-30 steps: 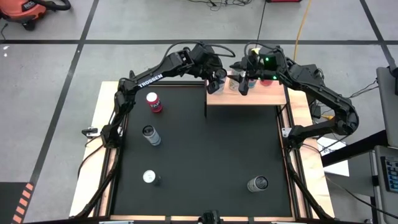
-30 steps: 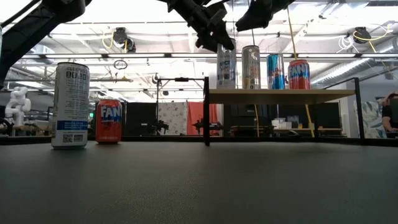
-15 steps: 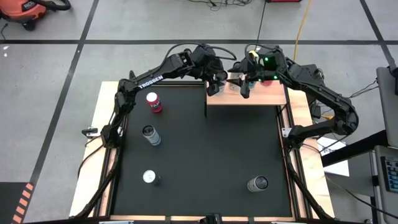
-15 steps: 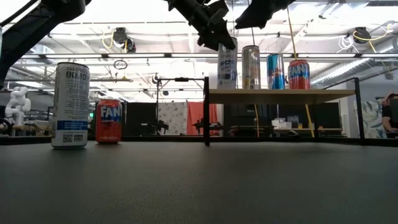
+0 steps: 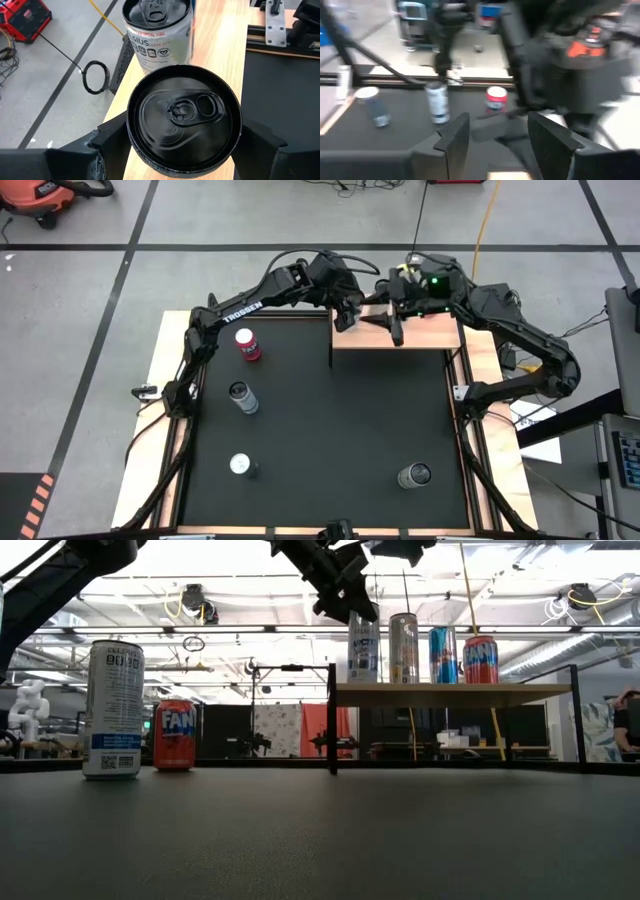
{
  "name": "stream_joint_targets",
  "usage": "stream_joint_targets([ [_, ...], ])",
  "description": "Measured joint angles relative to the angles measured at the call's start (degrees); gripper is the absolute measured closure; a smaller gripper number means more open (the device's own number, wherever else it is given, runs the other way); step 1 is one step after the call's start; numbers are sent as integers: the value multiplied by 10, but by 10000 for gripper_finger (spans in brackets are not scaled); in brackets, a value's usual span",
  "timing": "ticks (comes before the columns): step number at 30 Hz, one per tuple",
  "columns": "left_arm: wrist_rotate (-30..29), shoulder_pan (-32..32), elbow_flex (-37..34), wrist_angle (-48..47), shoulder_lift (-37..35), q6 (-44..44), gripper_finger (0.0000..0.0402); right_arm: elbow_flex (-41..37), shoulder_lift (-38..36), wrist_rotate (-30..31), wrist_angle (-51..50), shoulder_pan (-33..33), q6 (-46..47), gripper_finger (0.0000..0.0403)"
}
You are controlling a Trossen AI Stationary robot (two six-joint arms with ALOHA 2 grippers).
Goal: Place canned beverage on shelf
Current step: Put the bottom white blue soda can on the shelf
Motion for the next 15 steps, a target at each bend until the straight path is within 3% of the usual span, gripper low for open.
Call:
stream_joint_targets([
  [7, 0, 0, 0, -1, 0, 0, 123, 0, -14, 134, -30, 0, 1, 220],
  [15, 0, 0, 0, -2, 0, 0, 123, 0, -12, 134, -44, 0, 0, 220],
])
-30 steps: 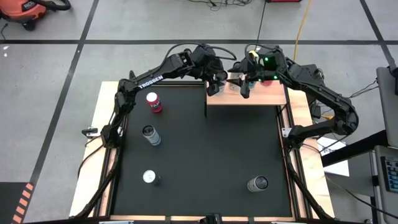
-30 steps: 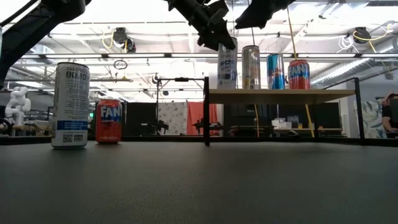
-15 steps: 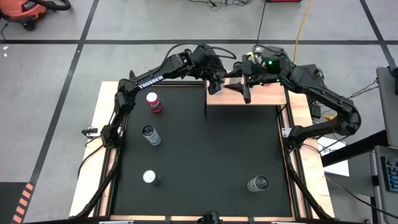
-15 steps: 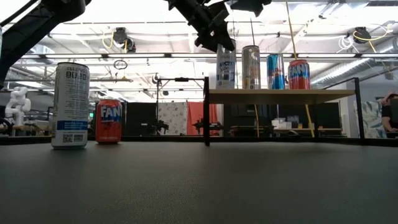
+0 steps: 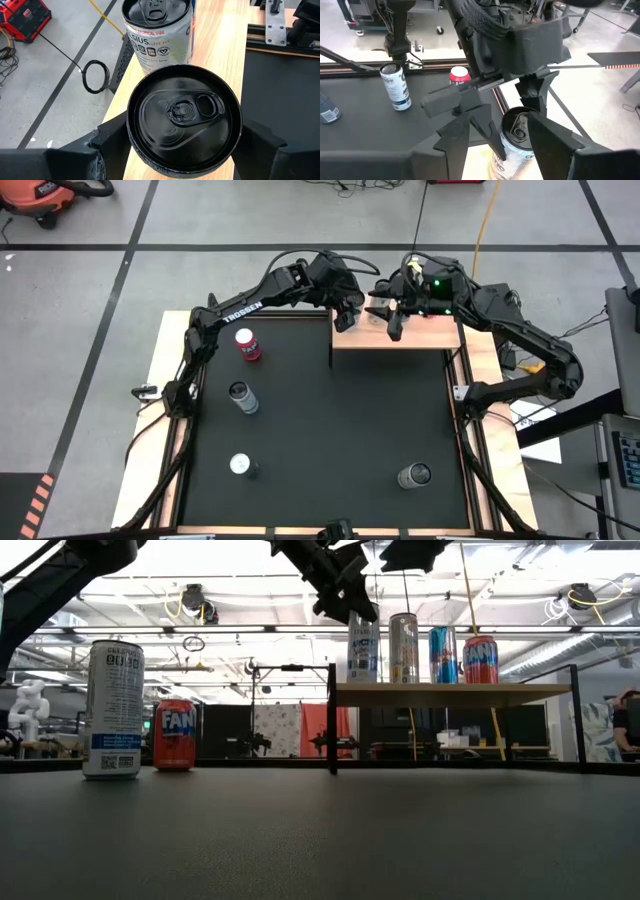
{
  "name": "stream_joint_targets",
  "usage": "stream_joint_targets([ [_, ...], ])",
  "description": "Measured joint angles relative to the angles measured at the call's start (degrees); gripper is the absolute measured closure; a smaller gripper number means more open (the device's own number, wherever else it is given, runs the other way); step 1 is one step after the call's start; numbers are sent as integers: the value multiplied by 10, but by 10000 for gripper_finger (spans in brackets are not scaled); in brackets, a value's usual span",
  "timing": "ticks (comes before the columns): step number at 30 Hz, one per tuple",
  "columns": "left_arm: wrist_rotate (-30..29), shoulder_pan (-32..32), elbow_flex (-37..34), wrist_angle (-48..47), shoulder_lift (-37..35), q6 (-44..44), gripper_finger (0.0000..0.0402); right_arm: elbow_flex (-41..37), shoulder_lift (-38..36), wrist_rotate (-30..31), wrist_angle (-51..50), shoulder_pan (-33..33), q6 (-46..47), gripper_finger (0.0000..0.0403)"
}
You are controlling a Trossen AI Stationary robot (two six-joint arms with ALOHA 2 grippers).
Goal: Place canned beverage on shelf
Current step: Put the bottom white blue soda can on the shelf
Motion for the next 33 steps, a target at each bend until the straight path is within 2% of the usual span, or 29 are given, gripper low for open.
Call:
stream_joint_targets([
  [33, 0, 10, 0, 17, 0, -16, 123, 0, 0, 0, 0, 0, 0, 220],
])
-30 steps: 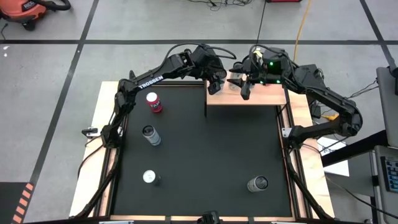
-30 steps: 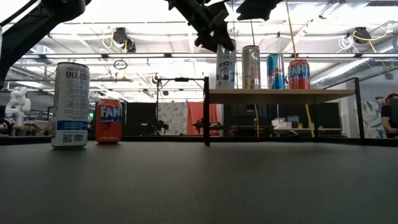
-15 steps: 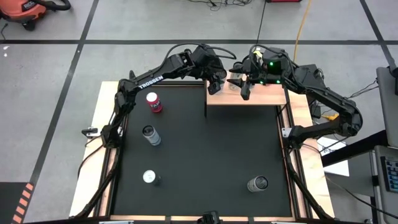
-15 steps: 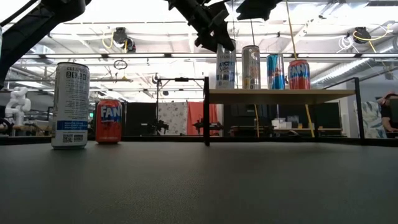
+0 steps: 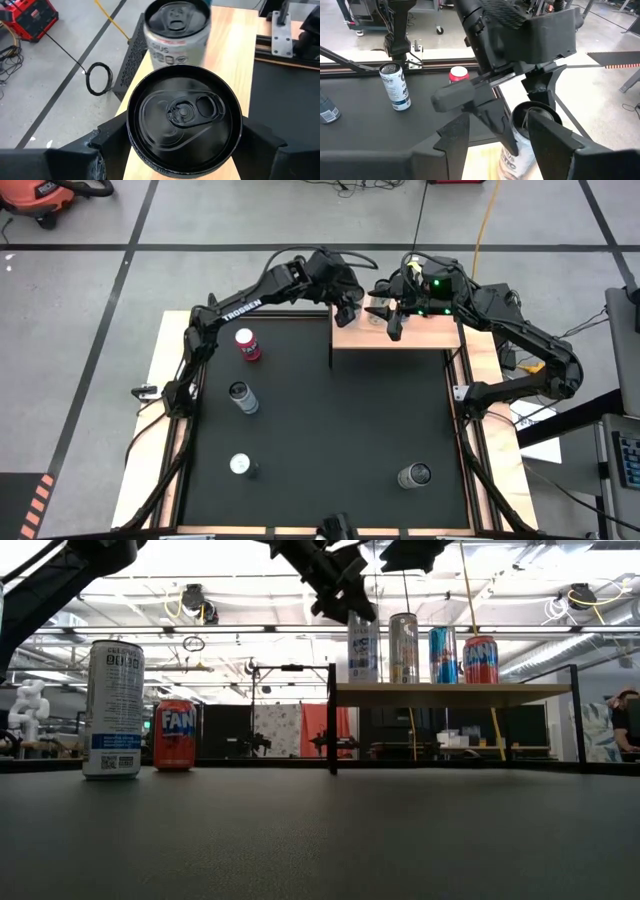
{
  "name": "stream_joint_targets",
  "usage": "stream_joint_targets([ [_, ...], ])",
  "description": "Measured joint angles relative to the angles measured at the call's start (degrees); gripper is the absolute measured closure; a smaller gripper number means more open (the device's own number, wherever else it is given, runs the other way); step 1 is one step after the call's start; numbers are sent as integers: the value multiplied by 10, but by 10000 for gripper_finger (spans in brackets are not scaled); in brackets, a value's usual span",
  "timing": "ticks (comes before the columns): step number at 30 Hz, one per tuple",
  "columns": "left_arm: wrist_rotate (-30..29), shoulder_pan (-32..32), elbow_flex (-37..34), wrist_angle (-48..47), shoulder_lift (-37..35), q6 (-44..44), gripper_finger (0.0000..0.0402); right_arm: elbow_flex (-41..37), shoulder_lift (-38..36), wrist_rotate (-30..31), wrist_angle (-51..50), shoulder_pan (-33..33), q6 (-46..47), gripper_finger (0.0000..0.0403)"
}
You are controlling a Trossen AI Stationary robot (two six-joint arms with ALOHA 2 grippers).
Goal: Place canned beverage on shelf
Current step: Put the bottom white blue soda can on the shelf
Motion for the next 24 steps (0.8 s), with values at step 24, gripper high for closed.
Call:
stream_joint_targets([
  [24, 21, 24, 0, -2, 0, -30, 123, 0, 0, 0, 0, 0, 0, 220],
])
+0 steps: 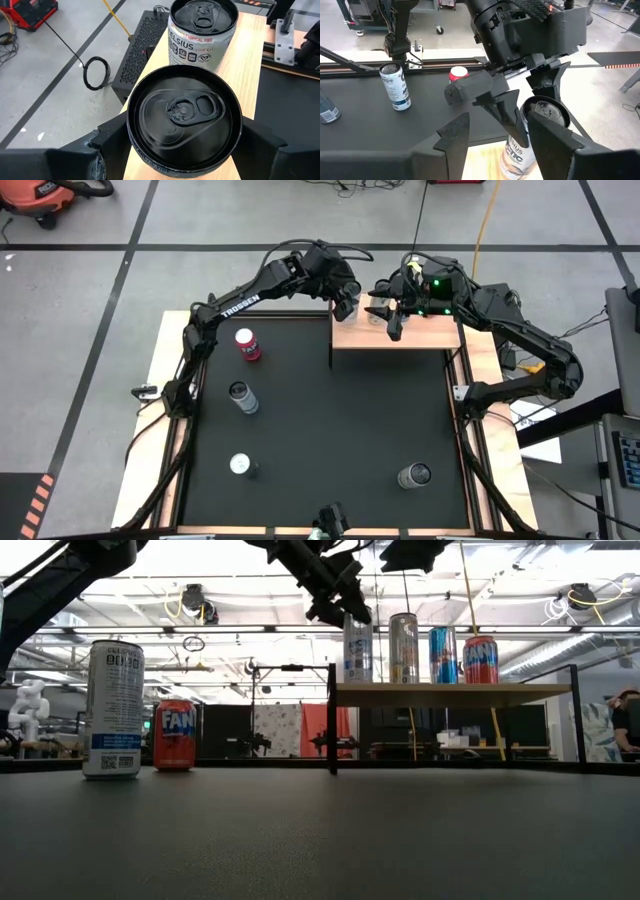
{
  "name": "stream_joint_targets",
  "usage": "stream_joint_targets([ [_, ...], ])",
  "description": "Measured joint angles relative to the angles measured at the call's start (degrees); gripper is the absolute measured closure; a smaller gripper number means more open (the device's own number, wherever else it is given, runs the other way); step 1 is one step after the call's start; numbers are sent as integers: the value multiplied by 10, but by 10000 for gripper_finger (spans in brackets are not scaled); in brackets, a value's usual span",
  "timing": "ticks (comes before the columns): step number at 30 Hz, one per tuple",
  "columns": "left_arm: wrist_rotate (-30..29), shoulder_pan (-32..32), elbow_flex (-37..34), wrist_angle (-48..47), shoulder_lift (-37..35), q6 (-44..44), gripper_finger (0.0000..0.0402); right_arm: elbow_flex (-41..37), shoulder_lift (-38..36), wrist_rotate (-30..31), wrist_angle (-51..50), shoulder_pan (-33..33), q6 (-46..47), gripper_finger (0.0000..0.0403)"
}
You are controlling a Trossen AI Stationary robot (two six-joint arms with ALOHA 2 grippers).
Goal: Place canned beverage on shelf
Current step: Put the bottom white blue soda can on the shelf
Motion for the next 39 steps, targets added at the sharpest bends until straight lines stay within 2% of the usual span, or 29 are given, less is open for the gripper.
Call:
stream_joint_targets([
  [23, 16, 12, 1, 11, 17, -15, 121, 0, 0, 0, 0, 0, 0, 220],
  [32, 11, 14, 0, 12, 18, 2, 54, 0, 0, 0, 0, 0, 0, 220],
  [39, -14, 14, 1, 12, 18, 2, 47, 0, 0, 0, 0, 0, 0, 220],
])
